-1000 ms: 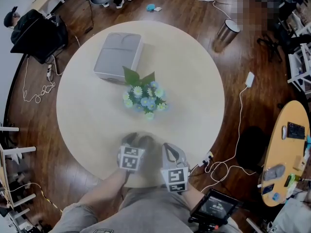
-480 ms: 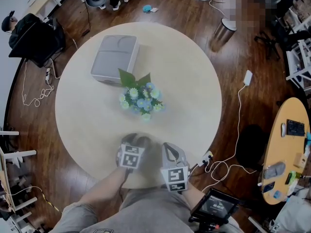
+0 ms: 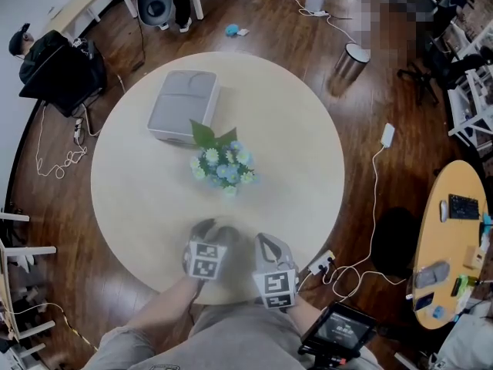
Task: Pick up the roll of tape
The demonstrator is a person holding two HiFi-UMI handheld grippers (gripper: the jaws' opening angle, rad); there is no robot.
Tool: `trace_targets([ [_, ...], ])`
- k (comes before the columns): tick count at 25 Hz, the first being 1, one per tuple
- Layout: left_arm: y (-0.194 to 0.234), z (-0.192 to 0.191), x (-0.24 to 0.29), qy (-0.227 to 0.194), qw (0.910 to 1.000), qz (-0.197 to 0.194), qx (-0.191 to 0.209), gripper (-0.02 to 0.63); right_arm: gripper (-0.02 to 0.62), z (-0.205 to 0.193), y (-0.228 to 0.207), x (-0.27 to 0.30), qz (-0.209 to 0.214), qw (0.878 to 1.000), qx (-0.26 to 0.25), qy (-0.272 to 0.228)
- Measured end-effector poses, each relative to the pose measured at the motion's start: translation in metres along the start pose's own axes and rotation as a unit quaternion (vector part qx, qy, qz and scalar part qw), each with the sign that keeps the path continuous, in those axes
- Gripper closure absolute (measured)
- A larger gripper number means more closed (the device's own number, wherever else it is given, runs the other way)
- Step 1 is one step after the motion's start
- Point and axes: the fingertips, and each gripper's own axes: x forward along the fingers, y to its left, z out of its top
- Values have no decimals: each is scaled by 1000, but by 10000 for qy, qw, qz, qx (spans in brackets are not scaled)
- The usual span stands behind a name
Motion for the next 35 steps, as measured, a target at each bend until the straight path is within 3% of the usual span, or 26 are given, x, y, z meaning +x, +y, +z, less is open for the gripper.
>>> trace_targets([
  [12, 4, 34, -53, -1128, 9930, 329, 82, 483, 581, 27, 5, -22, -62, 9989, -167, -436],
  [25, -6, 80, -135, -2226, 9745, 262, 85, 484, 581, 79, 7, -57, -310, 9926, -342, -1127],
  [35, -15, 69, -164, -2395, 9705, -218, 194, 485, 581, 72, 21, -87, -732, 9905, -188, -1149],
])
